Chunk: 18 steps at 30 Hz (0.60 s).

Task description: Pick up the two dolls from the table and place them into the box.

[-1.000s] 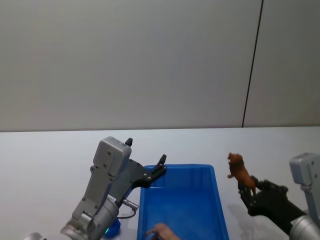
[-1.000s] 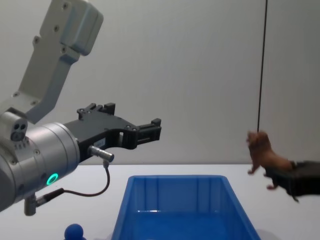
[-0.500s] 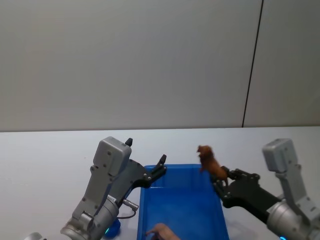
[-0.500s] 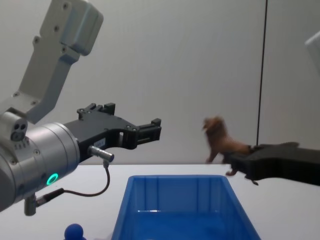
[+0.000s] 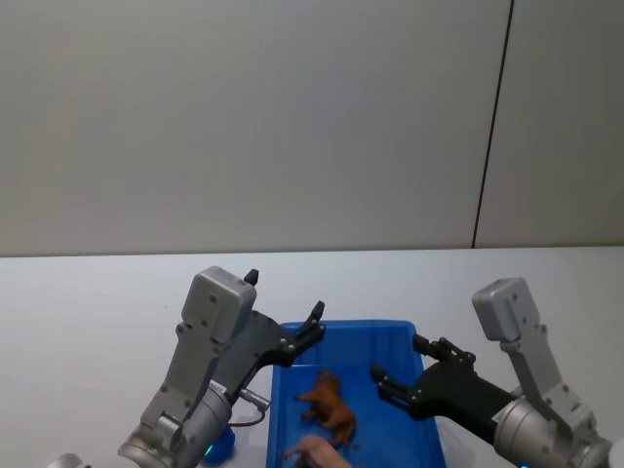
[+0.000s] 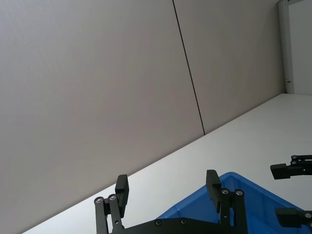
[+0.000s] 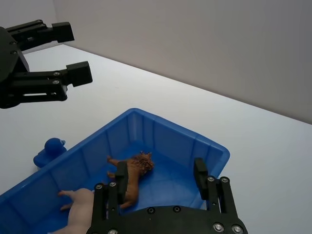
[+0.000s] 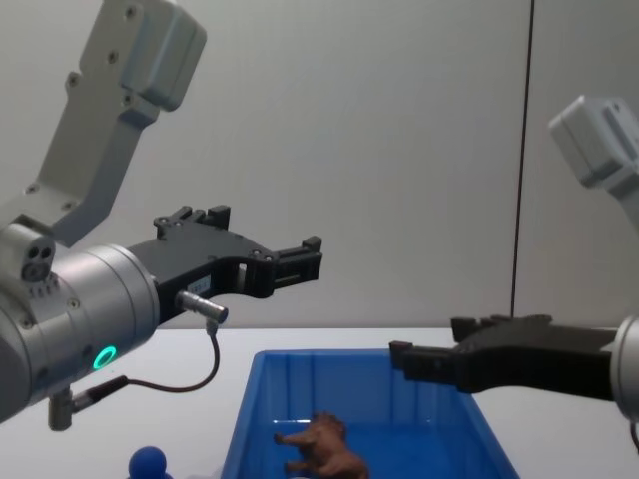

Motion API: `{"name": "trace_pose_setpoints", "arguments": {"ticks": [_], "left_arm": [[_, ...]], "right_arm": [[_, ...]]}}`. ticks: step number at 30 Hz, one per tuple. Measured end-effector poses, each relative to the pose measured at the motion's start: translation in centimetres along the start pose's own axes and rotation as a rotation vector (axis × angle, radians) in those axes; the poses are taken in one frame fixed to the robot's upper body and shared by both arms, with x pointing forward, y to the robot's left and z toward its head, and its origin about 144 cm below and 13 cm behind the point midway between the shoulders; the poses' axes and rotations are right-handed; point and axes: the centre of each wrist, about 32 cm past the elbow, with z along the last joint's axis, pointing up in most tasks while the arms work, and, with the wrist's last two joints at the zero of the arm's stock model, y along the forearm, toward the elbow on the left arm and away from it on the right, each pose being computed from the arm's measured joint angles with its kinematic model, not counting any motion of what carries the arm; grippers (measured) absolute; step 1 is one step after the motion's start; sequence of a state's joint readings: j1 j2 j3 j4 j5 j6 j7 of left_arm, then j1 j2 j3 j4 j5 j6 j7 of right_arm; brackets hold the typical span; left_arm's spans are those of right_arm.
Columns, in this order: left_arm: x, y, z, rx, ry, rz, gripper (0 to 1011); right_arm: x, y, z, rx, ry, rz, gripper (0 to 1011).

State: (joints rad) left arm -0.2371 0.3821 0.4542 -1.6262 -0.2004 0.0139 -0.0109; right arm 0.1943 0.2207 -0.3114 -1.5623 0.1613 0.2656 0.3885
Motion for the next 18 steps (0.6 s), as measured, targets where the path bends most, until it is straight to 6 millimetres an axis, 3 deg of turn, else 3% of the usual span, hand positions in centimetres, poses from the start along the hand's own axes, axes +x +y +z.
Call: {"name": "trace_pose_setpoints", "arguments": {"ticks": [8,18], "left_arm": [[0.0,0.0,0.0,0.0,0.0,0.0,1001],[0.0,0.0,0.0,0.0,0.0,0.0,1002]], "right_arm": [[0.9,-1.0,-0.4,-0.007,-0.008,-0.027,996],[2.1,-3.5,-1.2,0.007,-0.014,-0.072,1001]]}}
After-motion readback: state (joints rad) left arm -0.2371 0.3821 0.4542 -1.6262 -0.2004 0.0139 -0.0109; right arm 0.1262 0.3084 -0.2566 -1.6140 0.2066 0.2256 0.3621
